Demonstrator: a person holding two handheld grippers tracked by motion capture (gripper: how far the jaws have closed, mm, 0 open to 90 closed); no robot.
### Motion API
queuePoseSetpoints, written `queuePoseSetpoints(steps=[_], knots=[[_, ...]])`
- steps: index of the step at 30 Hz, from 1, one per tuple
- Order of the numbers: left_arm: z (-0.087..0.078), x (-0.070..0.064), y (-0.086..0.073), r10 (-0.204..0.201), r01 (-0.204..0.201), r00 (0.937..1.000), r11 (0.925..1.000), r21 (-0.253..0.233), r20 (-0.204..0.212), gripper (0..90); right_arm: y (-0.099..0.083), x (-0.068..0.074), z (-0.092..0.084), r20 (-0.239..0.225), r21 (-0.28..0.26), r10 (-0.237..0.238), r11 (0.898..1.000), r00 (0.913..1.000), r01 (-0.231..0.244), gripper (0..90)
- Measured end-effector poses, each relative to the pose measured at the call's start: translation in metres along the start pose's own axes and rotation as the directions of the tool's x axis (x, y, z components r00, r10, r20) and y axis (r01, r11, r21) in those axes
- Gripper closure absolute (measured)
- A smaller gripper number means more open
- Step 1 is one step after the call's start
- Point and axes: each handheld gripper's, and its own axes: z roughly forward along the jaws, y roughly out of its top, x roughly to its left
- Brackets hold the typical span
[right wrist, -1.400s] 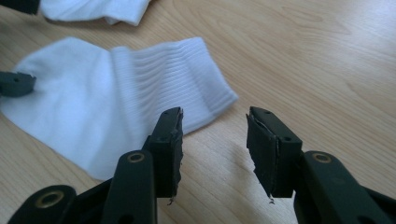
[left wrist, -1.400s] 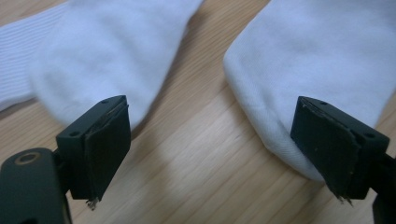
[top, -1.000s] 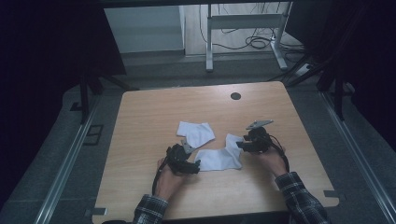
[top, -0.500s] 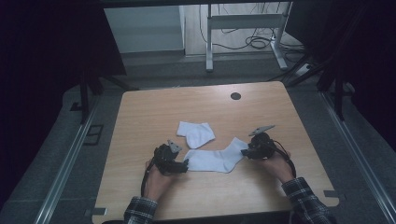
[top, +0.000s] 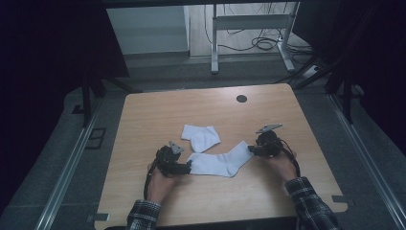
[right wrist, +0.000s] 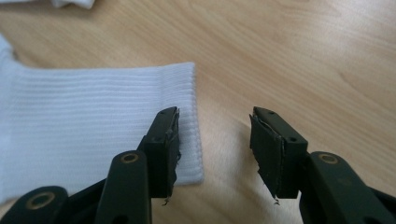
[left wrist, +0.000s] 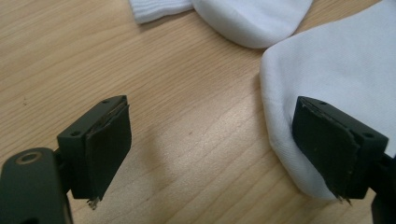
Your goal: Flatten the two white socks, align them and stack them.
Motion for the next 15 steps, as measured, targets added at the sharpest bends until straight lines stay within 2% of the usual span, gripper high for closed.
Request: queuePoseSetpoints(steps=[6, 10, 11, 15], knots=[[0.000, 0.003, 0.000, -0.011, 0.010, 0.9999, 0.9998, 0.014, 0.007, 13.3, -0.009, 0.008, -0.013, -0.014, 0.041, -0.029, 0.999, 0.9995, 0.030, 51.8], [-0.001, 0.005, 0.004, -0.034, 0.034, 0.9992, 0.9994, 0.002, 0.020, 16.0, -0.014, 0.009, -0.017, -0.023, 0.024, -0.030, 0.999, 0.9993, 0.030, 50.5], [-0.001, 0.007, 0.009, -0.047, 0.047, 0.9982, 0.9988, -0.013, 0.037, 19.1, -0.014, 0.008, -0.018, -0.033, 0.007, -0.025, 1.000, 0.9991, 0.026, 49.8], [-0.002, 0.010, 0.024, -0.032, 0.033, 0.9986, 0.9988, -0.035, 0.043, 24.8, -0.014, 0.005, -0.023, -0.042, -0.026, -0.014, 1.000, 0.9990, 0.013, 48.9]])
